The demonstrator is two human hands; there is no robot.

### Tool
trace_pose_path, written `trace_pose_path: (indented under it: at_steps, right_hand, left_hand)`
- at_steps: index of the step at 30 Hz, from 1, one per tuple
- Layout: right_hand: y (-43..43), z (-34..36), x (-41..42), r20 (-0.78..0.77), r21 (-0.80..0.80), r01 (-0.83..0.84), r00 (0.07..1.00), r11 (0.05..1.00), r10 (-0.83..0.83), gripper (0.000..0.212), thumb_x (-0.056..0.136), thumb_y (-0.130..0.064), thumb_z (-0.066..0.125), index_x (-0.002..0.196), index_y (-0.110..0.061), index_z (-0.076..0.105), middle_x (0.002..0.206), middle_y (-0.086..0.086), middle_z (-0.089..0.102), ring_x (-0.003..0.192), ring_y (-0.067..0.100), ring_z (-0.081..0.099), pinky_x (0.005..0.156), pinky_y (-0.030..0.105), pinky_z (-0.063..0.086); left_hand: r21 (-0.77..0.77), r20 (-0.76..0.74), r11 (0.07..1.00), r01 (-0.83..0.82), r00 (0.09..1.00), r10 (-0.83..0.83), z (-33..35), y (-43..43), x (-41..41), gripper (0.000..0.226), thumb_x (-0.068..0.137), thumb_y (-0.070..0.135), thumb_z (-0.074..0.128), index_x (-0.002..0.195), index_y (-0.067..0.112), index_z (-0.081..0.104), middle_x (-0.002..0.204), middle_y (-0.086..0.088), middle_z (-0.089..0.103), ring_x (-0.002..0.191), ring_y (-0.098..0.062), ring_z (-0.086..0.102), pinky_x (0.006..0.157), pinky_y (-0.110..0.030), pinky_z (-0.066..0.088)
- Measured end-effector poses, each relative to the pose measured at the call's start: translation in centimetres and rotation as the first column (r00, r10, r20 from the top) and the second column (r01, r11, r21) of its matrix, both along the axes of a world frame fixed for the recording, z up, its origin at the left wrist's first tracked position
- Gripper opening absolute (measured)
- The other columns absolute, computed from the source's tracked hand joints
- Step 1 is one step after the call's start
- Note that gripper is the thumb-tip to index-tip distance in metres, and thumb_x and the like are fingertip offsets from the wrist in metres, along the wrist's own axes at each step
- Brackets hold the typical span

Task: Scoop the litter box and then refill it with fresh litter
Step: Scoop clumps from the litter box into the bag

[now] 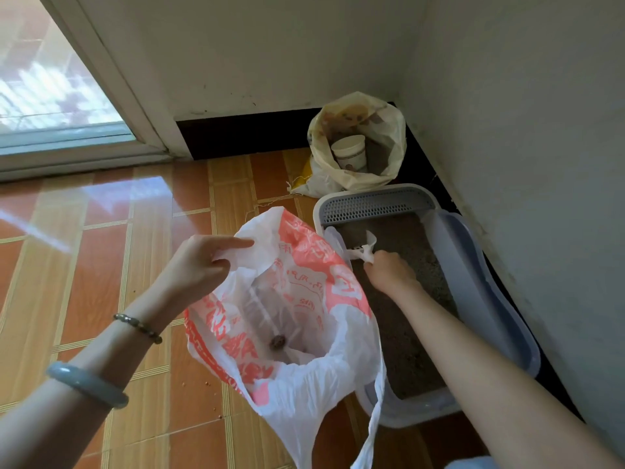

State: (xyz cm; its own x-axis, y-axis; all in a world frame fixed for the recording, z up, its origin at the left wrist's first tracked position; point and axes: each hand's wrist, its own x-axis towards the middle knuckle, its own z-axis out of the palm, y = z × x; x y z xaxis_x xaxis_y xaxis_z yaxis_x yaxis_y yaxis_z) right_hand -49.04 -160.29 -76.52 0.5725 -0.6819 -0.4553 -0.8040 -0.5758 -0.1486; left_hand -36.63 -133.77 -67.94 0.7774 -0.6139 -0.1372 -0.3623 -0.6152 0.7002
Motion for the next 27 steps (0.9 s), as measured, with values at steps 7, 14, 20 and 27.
trace_pose_path:
  at_steps: [7, 14, 20, 27]
  right_hand:
    - [0.4, -2.1, -1.3, 0.128, 0.085, 0.007, 0.992, 0.996, -0.018, 0.028, 0.098, -0.031, 0.04, 0.113, -0.009, 0.048, 0.107, 0.015, 0.062, 0.096, 0.031, 0.061, 0.072, 0.036, 0.046]
    - [1.0, -2.5, -2.6, 0.179, 0.081, -0.047, 0.983, 0.996, 0.032, 0.024, 0.096, -0.028, 0.047, 0.11, -0.01, 0.043, 0.102, 0.012, 0.061, 0.088, 0.025, 0.061, 0.07, 0.035, 0.048]
    - [0.9, -2.6, -4.0, 0.219, 0.108, -0.085, 0.974, 0.991, 0.059, 0.017, 0.097, -0.029, 0.045, 0.102, -0.013, 0.04, 0.089, 0.007, 0.059, 0.069, 0.017, 0.056, 0.056, 0.031, 0.045]
    - [-0.6, -1.6, -6.7, 0.213, 0.147, -0.048, 0.977, 0.988, 0.015, 0.016, 0.098, -0.034, 0.04, 0.103, -0.02, 0.043, 0.082, 0.002, 0.058, 0.067, 0.014, 0.057, 0.055, 0.028, 0.045]
  left_hand:
    - [0.001, 0.002, 0.999, 0.035, 0.999, -0.035, -0.2, -0.5, -0.5, 0.06, 0.074, -0.013, 0.042, 0.11, 0.026, 0.069, 0.119, 0.0, 0.065, 0.055, -0.024, 0.062, 0.043, -0.032, 0.047]
    - [0.029, 0.016, 0.998, 0.047, 0.999, -0.047, 0.6, -1.1, -1.2, 0.055, 0.078, -0.016, 0.043, 0.115, 0.017, 0.068, 0.123, -0.006, 0.062, 0.051, 0.011, 0.055, 0.039, -0.01, 0.037]
    - [0.072, 0.067, 0.996, 0.054, 0.996, -0.059, 0.9, -0.2, -1.6, 0.055, 0.076, -0.012, 0.047, 0.115, 0.021, 0.067, 0.122, -0.001, 0.063, 0.083, -0.016, 0.066, 0.059, -0.017, 0.049]
    - [0.068, 0.075, 0.997, 0.037, 0.996, -0.042, 1.0, 0.3, -1.7, 0.049, 0.079, -0.01, 0.05, 0.117, 0.018, 0.066, 0.12, 0.0, 0.063, 0.103, -0.028, 0.063, 0.086, -0.04, 0.05]
